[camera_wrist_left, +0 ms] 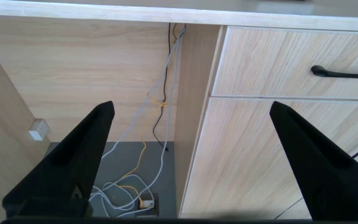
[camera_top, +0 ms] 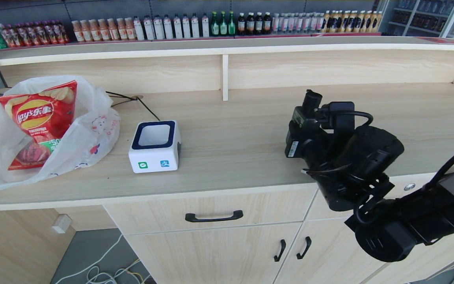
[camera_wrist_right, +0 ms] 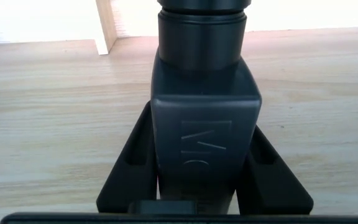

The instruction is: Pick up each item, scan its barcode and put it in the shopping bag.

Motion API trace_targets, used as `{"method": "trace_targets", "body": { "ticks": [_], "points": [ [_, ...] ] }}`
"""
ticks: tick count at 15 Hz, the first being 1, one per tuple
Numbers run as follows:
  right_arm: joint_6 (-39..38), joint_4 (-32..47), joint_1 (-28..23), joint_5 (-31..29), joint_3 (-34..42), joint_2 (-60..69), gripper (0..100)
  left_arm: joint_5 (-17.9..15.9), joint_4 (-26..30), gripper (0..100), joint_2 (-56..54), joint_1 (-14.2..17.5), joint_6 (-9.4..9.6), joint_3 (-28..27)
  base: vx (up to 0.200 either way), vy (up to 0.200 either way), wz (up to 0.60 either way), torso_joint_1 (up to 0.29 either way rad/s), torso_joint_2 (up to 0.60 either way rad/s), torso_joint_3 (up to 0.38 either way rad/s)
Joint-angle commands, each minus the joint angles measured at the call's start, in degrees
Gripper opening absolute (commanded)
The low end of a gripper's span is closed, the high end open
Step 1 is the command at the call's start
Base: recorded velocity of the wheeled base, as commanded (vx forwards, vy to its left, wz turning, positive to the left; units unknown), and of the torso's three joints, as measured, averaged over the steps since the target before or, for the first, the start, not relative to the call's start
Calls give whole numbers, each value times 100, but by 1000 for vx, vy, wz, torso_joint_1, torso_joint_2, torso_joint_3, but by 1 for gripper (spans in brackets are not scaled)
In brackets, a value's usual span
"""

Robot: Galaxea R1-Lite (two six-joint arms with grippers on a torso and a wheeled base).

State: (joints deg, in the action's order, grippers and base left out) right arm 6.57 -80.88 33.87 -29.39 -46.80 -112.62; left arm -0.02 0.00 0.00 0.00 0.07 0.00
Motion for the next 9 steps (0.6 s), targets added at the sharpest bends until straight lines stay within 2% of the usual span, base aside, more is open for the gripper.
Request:
{"method": "trace_targets", "body": {
  "ticks": [1, 7, 9],
  "points": [
    [2, -121, 129, 127, 303, 398, 0, -6, 0, 100, 0, 0, 1, 0, 0, 0, 0, 0, 0, 0],
    [2, -305, 410, 549, 1393, 1400, 0, 2, 0, 100, 0, 0, 1, 0, 0, 0, 0, 0, 0, 0],
    [20, -428, 604, 636, 2043, 1998, 0, 2, 0, 100, 0, 0, 1, 0, 0, 0, 0, 0, 0, 0]
  ]
}}
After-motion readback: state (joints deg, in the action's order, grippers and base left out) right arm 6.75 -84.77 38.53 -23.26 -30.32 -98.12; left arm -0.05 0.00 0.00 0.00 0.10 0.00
